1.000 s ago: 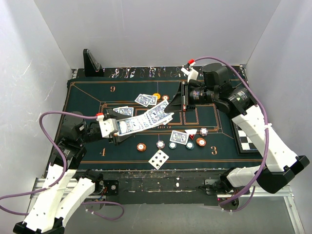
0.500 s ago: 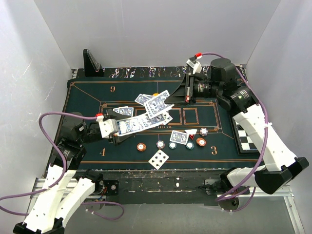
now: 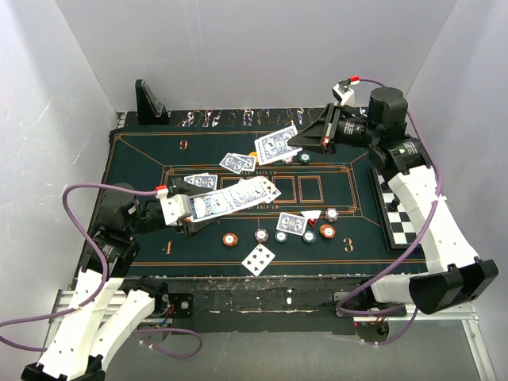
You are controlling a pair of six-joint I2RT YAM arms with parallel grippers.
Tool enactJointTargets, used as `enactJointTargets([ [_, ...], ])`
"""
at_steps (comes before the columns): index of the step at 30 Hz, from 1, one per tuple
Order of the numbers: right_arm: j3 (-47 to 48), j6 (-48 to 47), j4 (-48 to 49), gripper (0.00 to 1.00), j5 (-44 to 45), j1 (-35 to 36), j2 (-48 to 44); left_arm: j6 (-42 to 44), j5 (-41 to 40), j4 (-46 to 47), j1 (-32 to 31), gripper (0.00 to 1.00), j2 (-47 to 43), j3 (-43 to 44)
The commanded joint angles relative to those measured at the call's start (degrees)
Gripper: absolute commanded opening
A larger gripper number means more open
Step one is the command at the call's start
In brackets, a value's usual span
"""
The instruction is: Distribute texas hold em gaming equipment
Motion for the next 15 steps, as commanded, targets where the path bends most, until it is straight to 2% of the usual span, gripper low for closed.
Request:
enactJointTargets([
  [1,-2.60,-2.86,2.62,0.01,0.03,-3.30,4.36,-0.40,0.04,0.78,0.23,0.00,-0.61,0.19],
  [8,-9.55,-7.60,5.53,0.01,2.23,-4.54,16.49,-0.66,0.30,0.52,0.23,0.00,-0.53,0.46],
  [15,-9.20,-12.08,5.71,0.01,8.89,-4.36,29.15,-0.93,0.57,0.87,0.15,0.00,-0.26,0.54],
])
